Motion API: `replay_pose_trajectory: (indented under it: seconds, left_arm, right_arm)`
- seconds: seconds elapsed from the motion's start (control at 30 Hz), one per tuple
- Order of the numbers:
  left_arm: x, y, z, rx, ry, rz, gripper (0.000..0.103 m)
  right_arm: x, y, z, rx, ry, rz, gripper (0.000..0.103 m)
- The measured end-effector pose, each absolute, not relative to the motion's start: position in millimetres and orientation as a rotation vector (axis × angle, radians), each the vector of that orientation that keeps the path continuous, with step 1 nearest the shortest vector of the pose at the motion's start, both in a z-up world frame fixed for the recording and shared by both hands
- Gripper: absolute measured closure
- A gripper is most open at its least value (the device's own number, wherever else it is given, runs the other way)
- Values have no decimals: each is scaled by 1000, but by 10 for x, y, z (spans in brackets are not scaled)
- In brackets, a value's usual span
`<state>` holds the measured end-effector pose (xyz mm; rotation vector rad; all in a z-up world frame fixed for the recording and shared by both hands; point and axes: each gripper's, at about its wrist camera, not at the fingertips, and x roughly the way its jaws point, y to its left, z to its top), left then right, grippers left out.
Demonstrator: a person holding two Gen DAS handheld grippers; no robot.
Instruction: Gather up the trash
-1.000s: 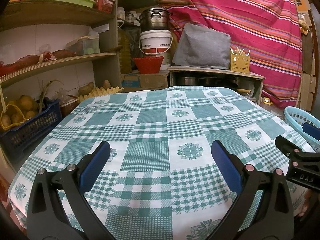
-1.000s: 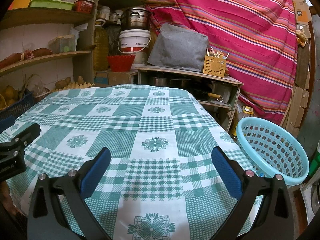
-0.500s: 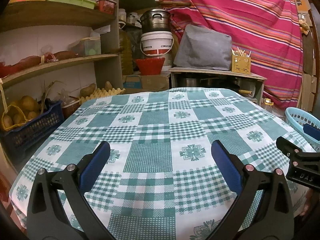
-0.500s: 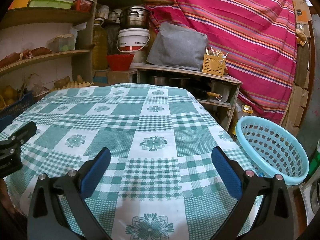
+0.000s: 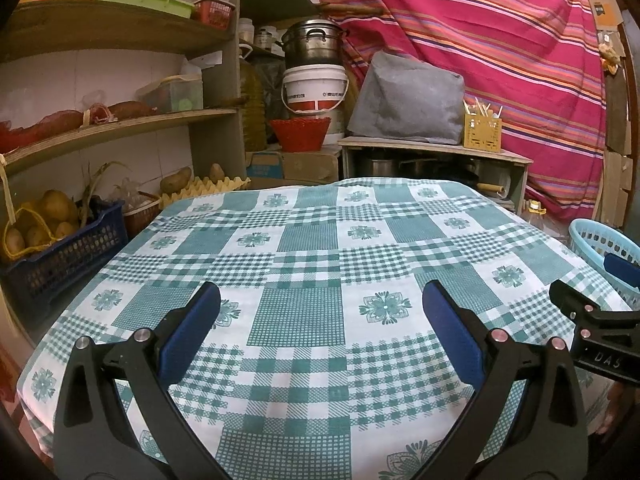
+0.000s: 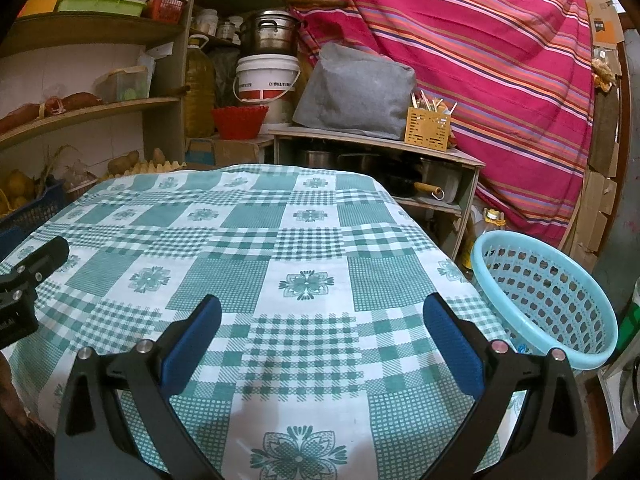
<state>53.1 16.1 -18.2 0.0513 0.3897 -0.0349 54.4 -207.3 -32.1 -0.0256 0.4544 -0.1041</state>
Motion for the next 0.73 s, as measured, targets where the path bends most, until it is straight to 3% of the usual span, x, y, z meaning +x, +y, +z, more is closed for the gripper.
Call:
replay_pose_trajectory:
  seconds: [0.73]
  left_arm:
    - [502,112,-134,30,382,-42,5]
  right_arm:
    - [538,-2121,-348,-27,454,-105,5]
